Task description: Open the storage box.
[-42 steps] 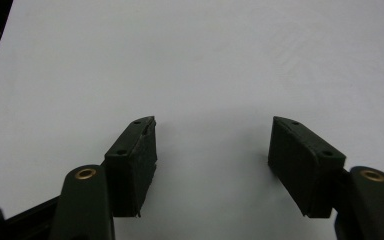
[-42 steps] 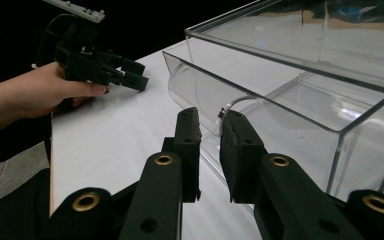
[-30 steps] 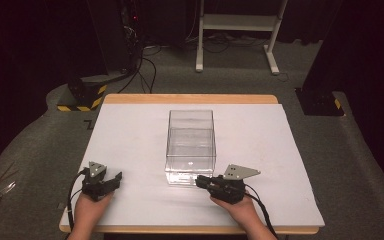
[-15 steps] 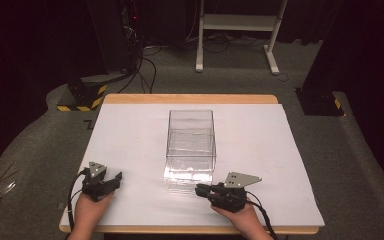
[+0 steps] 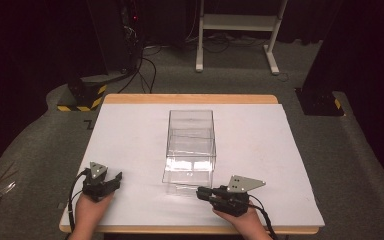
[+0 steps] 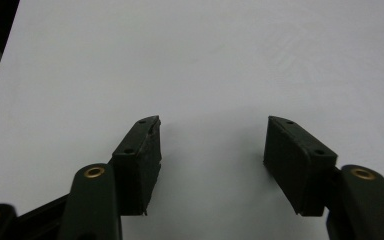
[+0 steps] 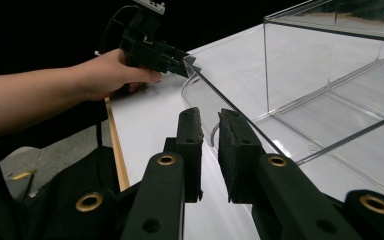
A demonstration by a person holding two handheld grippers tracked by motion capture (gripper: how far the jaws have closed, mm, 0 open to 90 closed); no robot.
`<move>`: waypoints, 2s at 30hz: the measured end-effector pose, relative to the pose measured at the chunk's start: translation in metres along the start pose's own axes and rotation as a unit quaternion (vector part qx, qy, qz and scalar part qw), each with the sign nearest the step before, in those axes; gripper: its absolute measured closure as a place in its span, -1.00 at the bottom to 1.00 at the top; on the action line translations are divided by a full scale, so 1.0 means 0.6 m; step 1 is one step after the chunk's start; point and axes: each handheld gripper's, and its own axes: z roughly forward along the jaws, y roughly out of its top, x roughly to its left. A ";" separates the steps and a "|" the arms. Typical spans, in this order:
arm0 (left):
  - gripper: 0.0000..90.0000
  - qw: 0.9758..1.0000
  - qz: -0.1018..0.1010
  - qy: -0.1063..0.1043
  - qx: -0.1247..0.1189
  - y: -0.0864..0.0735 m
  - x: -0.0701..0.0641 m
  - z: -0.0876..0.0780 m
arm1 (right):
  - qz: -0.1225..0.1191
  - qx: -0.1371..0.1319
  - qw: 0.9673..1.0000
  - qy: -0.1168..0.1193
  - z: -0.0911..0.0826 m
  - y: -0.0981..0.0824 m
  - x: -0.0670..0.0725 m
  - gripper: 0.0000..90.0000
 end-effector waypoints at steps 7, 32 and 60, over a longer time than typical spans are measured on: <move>0.16 0.999 -0.006 -0.037 -0.012 0.007 -0.045 -0.015 | -0.006 0.010 1.000 -0.019 -0.001 -0.006 -0.001 0.74; 0.61 0.984 0.044 -0.157 -0.065 0.037 -0.216 -0.040 | -0.002 0.012 1.000 -0.020 0.006 -0.008 0.002 0.71; 0.64 0.981 0.052 -0.173 -0.063 0.022 -0.234 -0.067 | -0.014 0.028 0.999 -0.008 -0.015 -0.016 0.022 0.73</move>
